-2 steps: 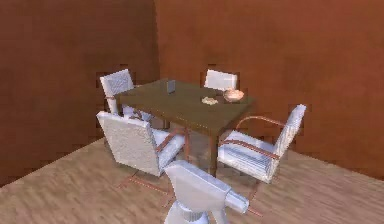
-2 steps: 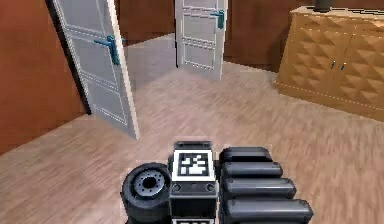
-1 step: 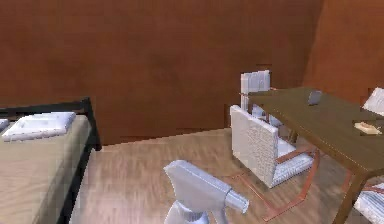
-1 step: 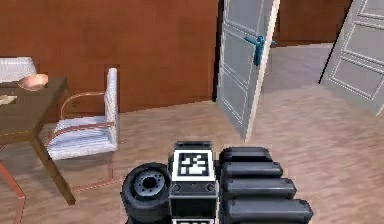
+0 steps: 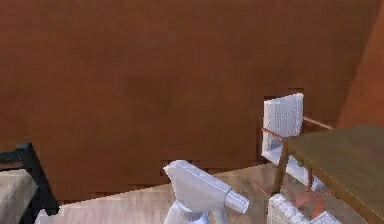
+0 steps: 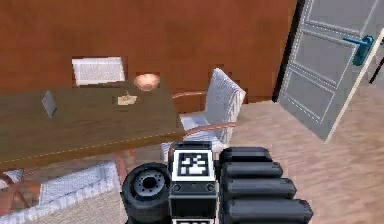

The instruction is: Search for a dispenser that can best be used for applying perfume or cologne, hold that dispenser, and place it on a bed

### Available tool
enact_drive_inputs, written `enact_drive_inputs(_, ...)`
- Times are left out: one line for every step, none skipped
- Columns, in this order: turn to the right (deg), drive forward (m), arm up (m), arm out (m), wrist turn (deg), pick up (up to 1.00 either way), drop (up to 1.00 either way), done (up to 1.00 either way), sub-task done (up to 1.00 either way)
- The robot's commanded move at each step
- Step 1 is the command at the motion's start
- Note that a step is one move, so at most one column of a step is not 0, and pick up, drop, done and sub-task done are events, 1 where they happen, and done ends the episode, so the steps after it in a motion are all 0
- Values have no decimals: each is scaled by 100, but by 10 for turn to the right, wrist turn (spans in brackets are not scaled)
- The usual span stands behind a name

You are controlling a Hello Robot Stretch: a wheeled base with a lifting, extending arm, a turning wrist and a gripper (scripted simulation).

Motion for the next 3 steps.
enact_drive_inputs(-450,0,0,0,0,0,0,0,0)
enact_drive_inputs(-450,0,0,0,0,0,0,0,0)
enact_drive_inputs(-300,0,0,0,0,0,0,0,0)
